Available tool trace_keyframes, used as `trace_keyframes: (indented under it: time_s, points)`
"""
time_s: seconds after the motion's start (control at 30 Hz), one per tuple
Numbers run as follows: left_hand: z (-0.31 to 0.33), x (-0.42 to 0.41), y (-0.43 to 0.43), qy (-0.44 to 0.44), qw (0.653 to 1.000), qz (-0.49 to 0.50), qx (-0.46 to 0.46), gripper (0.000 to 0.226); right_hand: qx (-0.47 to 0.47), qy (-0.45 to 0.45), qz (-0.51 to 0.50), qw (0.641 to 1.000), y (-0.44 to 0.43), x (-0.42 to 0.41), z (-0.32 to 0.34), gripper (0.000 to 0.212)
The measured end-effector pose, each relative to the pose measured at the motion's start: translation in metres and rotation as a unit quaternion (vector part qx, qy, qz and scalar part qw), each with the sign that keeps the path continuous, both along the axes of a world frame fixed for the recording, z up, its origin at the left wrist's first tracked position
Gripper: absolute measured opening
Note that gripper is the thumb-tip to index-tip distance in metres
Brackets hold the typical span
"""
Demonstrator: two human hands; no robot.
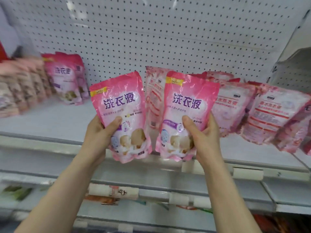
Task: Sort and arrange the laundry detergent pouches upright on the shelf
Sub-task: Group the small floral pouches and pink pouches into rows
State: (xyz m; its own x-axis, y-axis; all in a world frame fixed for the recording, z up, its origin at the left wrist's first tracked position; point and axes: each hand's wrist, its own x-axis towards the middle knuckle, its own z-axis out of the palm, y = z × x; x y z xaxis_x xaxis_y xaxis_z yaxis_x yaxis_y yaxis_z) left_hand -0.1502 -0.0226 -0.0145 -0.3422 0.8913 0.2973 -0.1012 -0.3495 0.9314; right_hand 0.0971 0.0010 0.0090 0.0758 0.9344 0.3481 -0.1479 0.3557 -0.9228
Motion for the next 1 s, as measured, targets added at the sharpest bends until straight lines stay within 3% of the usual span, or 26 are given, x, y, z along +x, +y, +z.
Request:
trace_keyframes:
  time_s: [0.53,0.8,1.0]
  points:
    - [0.014,-0.295,-0.021,0.038,0.994,0.106,0.017,0.038,-0.014,0.039,0.054,0.998,0.042,-0.279,0.008,0.041]
    - [0.013,-0.348,-0.012,0.025,0.991,0.131,0.011,0.036,-0.013,-0.06,0.057,0.996,0.107,-0.368,-0.002,0.032]
    - [0.008,-0.361,0.0,0.033,0.991,0.129,-0.002,0.032,-0.017,-0.057,0.105,0.993,0.149,-0.427,0.003,0.042]
